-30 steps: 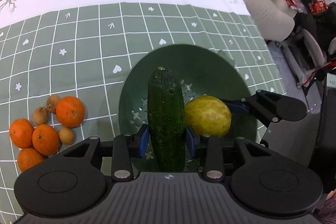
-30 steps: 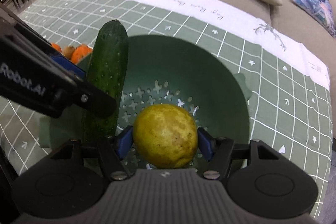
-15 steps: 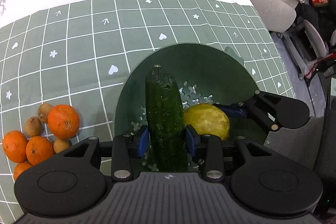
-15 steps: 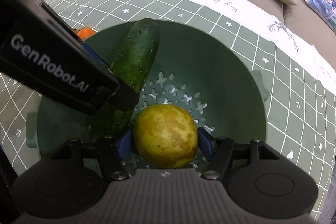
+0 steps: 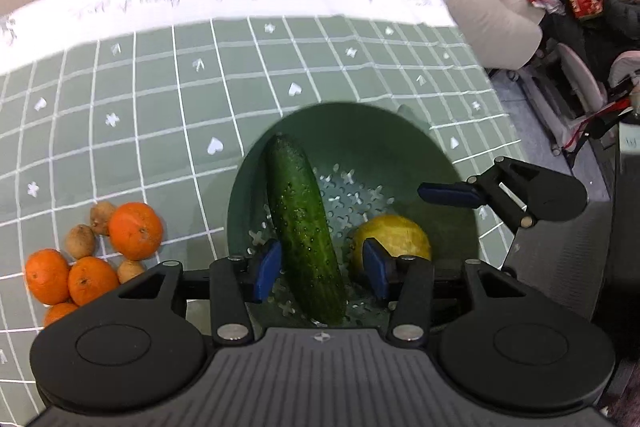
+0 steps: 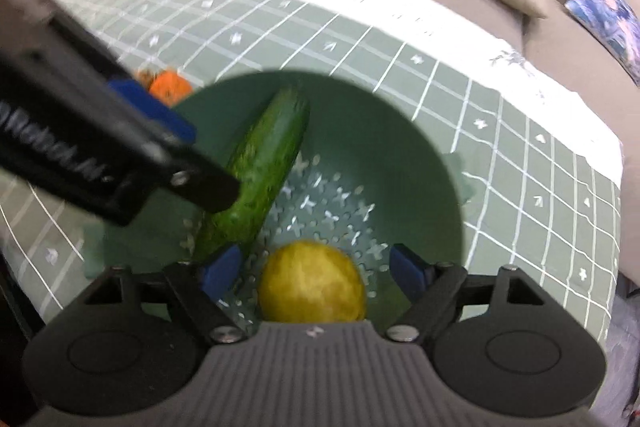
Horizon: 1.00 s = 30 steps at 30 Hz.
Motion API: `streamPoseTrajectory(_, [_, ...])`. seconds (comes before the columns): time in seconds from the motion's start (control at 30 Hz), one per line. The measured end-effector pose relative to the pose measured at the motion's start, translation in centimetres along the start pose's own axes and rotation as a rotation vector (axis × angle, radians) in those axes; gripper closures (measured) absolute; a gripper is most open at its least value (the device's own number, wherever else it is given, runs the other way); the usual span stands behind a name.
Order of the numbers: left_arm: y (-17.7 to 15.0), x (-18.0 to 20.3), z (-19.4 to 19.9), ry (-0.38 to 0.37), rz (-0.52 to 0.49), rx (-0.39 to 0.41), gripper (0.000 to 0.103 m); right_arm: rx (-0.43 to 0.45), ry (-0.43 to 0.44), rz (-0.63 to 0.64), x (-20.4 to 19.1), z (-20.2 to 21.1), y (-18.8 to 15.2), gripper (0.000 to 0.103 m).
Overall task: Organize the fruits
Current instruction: 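Open the right tool to drop the pear while the left tool releases the cucumber into the colander, then move both tools back from the colander toward the remaining fruit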
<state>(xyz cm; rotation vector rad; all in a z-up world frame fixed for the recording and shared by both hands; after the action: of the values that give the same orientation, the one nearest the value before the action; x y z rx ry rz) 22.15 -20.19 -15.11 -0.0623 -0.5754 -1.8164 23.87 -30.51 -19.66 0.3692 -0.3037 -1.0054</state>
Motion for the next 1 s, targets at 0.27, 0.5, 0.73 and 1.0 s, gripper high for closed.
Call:
streamPoseTrajectory(0.27, [-0.7,-0.6,6.4,0.076,-0.062,0.17,0.046,0.103,-0.001,-0.128,-1.5,4.4,0.9,0.025])
streamPoseTrajectory(0.5, [-2.6,-3.3,11.6,0.211,-0.117,0.296,0.046,0.234,-0.04,-0.263,-5.1,7.2,2.6,0.025])
streamPoseTrajectory(0.73, [-5.3,-6.3,14.8,0.278,-0.096,0.369,0.046,0.306,-0.011,-0.373,-10.1,8.6,3.8,0.025])
streamPoseTrajectory(1.0, [-8.3,-10.2,15.7,0.275,-0.027,0.403,0.046,0.369,-0.056,-0.394,-14.5,8.6,4.3,0.025])
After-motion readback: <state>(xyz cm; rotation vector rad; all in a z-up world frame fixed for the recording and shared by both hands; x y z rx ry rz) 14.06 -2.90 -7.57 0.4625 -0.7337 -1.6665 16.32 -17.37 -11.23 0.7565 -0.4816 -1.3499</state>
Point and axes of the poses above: each gripper's, at about its wrist camera, not at the fingertips, and z roughly against the way its jaws point, x to its right, y to its top, the point moved 9 cm from there along -z, roughly the way its jaws point, and after that the axes turned 1 degree about -y, right-handed, at the moved point
